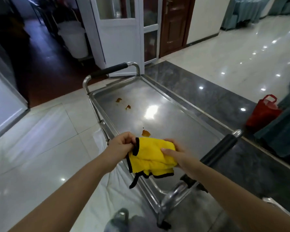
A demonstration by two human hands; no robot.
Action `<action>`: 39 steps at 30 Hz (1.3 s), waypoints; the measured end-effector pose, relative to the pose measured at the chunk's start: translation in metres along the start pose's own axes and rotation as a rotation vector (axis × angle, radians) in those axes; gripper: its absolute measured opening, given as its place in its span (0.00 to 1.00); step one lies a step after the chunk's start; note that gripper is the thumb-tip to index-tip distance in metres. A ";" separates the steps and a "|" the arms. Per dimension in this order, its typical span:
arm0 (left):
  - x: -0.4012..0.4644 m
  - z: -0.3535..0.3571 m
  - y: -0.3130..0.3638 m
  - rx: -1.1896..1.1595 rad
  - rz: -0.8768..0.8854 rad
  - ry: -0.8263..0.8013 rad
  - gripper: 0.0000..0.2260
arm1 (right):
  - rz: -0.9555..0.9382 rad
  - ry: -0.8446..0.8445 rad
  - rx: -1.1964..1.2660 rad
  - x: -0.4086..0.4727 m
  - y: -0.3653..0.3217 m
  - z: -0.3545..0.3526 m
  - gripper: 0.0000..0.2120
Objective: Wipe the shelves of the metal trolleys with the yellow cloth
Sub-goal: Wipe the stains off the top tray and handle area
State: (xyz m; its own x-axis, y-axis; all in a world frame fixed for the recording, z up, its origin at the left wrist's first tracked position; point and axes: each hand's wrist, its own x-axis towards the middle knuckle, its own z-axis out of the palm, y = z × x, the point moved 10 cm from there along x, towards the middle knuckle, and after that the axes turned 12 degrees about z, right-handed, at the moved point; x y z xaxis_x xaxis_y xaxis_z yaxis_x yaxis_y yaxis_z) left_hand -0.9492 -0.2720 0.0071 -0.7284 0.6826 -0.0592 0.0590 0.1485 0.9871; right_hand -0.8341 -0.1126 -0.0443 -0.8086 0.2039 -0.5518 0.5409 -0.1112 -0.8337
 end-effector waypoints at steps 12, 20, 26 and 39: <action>0.129 -0.004 -0.135 0.266 -0.178 -0.376 0.03 | 0.316 0.570 -0.010 0.068 0.076 0.008 0.29; 0.127 0.052 -0.163 0.488 0.081 -0.748 0.09 | 0.425 0.833 -0.496 0.059 0.099 -0.003 0.33; 0.118 0.040 -0.190 1.137 0.394 -0.893 0.24 | 0.260 0.613 -1.116 0.092 0.094 0.043 0.26; 0.087 0.011 -0.229 1.327 0.375 -1.059 0.29 | 0.412 0.766 -1.071 0.159 0.093 -0.023 0.28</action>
State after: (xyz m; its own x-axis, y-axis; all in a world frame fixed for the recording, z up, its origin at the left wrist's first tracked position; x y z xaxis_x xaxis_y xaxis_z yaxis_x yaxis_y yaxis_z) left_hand -1.0186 -0.2381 -0.2254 0.1484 0.8684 -0.4732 0.9747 -0.0475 0.2185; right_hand -0.9071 -0.0684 -0.2092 -0.4091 0.8572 -0.3128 0.9024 0.4309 0.0007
